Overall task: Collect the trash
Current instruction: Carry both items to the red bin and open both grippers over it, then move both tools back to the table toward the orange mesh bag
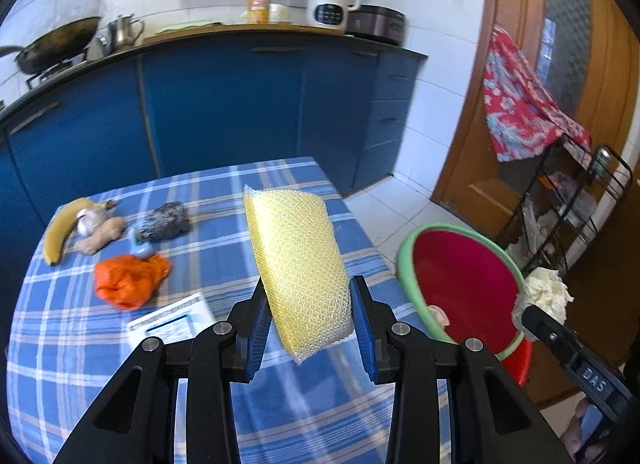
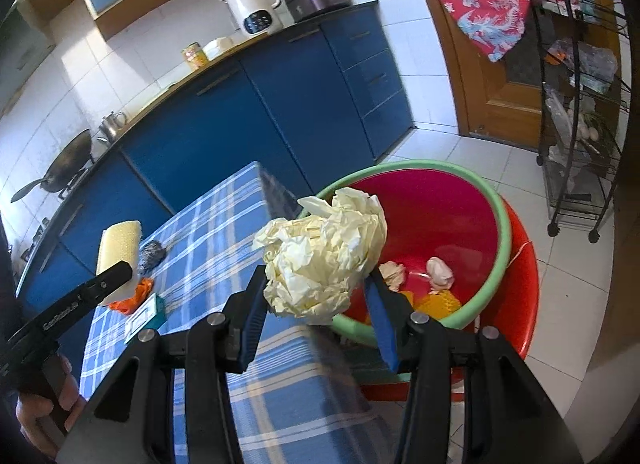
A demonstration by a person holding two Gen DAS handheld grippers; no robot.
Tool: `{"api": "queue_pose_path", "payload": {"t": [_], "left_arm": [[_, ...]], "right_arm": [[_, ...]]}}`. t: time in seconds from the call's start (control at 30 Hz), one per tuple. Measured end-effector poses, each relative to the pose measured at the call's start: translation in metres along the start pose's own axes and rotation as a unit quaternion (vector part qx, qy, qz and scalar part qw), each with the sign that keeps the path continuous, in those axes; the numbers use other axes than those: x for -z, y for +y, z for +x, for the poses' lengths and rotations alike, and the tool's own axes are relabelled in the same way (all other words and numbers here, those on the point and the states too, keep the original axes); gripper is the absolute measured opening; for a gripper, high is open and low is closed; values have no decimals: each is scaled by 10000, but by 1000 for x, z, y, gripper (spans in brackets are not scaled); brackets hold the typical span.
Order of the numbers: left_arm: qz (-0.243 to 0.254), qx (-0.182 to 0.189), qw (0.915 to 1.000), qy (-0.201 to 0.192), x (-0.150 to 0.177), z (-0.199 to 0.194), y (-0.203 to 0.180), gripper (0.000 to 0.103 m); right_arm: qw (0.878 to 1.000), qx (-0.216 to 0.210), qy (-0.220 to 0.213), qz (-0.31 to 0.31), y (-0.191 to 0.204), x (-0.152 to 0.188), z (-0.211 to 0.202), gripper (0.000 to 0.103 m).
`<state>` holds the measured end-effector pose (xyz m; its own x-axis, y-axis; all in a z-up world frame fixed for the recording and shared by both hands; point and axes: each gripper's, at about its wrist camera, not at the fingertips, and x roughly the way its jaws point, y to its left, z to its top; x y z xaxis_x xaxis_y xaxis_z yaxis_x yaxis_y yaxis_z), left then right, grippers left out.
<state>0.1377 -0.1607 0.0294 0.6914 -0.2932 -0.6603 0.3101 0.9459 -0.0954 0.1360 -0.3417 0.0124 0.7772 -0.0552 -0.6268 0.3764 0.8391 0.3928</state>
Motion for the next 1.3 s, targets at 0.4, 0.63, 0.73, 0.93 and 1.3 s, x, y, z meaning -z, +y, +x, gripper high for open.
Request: {"api": "queue_pose_path", "payload": {"t": [0.4, 0.63, 0.73, 0.93, 1.3], "left_arm": [[458, 483, 9976, 205, -7, 37, -50, 39], [653, 642, 9952, 340, -5, 58, -73, 39], [732, 671, 9943, 400, -3, 66, -82, 39], [869, 714, 9925, 487, 0, 74, -99, 40], [976, 1118, 9867, 670, 3, 90, -126, 61]], "right_arm": [[9987, 335, 281, 274, -39, -12, 36, 54], [9974, 334, 464, 431, -56, -8, 57, 57], [9972, 324, 461, 497, -62, -8, 58, 61], [9966, 412, 400, 597, -74, -8, 48, 62], [9959, 611, 6, 668, -84, -7, 9, 62]]}}
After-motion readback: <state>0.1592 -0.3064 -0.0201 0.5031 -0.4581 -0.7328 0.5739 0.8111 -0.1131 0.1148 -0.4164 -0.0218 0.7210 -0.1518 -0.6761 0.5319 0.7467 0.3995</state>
